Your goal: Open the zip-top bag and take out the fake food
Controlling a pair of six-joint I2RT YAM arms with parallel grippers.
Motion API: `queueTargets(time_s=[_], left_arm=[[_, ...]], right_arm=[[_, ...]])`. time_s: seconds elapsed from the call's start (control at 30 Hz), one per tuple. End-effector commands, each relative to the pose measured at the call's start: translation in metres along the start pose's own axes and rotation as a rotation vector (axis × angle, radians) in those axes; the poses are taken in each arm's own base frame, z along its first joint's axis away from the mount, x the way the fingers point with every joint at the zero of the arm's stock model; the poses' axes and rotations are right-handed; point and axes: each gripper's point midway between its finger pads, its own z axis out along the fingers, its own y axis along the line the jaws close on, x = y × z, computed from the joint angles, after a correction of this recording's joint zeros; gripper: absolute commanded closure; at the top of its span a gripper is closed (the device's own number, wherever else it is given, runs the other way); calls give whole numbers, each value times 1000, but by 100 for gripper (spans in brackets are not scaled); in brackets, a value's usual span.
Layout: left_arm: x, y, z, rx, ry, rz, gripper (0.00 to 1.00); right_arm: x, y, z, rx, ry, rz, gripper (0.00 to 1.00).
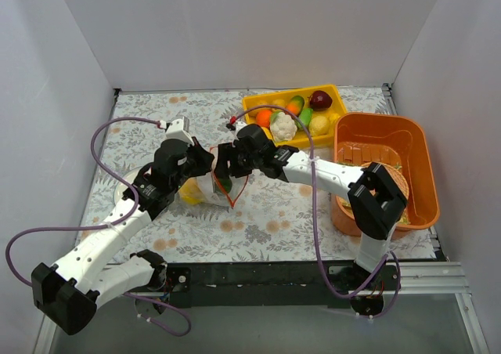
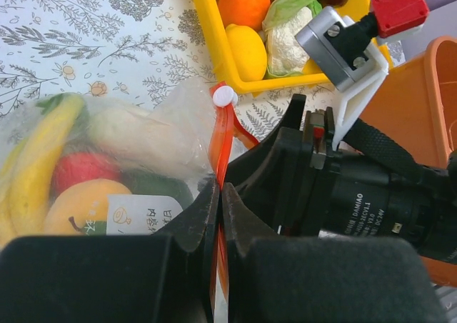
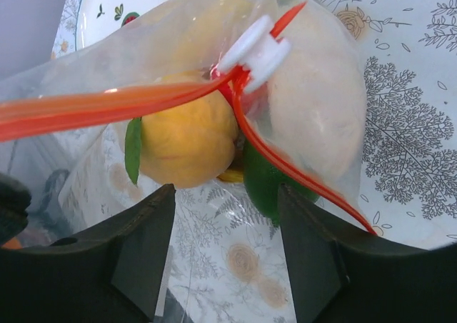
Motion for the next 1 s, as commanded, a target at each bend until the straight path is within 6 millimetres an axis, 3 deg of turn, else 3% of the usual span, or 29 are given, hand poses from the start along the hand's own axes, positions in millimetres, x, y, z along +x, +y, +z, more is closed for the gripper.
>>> queueTargets(time_s=[0.0,0.3,0.4,0.6,0.8,0.97], left_arm=[[-5,-6,-5,37,-26,-16,100],[6,-8,-9,81,-13,-49,100],[4,-9,-12,93,-27,-57,100],[4,-12,-13,111,-24,-40,100],[9,-18,-15,159,-14,-30,100],[14,-24,-15,200,10,-18,100]], right_arm=[[-24,9,6,8,-104,37,31],[-24,-24,9,141,-185,144,28],[-19,-27,13,142,-175,177,30],[-30,-26,20,127,-196,189,30],[-22,-38,35,163,-167,227,30],[-32,-44,33,121,-270,269,27]])
